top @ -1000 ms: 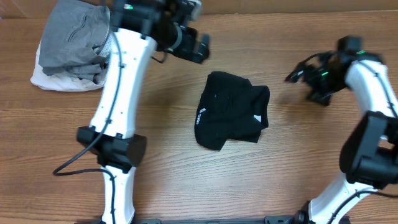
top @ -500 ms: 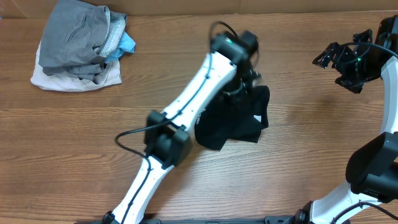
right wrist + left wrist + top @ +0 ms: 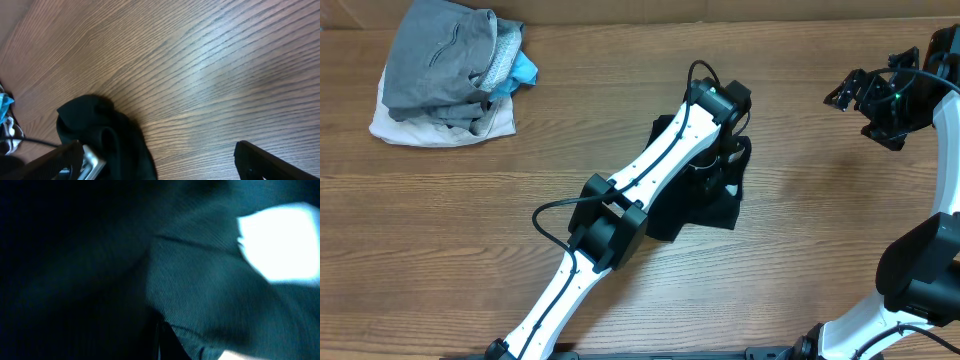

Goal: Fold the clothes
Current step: 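Grasp the folded black shirt bundle with the left gripper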

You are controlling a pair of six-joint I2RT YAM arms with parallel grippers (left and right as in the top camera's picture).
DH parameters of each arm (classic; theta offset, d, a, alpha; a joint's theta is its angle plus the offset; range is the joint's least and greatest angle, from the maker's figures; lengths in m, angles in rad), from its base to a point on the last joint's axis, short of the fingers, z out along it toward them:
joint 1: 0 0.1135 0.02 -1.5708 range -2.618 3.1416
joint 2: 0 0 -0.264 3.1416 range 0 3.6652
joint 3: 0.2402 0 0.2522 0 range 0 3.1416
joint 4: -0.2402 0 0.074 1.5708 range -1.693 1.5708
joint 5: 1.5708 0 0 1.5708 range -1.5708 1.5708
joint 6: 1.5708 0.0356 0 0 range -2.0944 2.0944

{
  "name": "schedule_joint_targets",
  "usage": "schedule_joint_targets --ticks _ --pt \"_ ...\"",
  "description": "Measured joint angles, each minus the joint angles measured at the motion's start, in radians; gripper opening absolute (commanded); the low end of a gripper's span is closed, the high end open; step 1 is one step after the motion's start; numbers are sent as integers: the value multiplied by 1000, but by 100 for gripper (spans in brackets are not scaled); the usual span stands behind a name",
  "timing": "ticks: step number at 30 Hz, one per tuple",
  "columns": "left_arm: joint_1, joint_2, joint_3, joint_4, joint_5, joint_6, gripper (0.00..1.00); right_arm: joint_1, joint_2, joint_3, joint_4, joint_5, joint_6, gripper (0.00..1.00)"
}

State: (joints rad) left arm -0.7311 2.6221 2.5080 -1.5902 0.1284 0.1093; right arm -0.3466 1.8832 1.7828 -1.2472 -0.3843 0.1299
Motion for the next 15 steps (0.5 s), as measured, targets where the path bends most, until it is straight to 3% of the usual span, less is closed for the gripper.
schedule_joint_targets --ticks 9,15 --pt "10 -37 -182 105 -202 4 4 0 0 0 -1 0 0 100" --pt "104 -41 -207 111 -386 7 4 0 0 0 0 0 0 100"
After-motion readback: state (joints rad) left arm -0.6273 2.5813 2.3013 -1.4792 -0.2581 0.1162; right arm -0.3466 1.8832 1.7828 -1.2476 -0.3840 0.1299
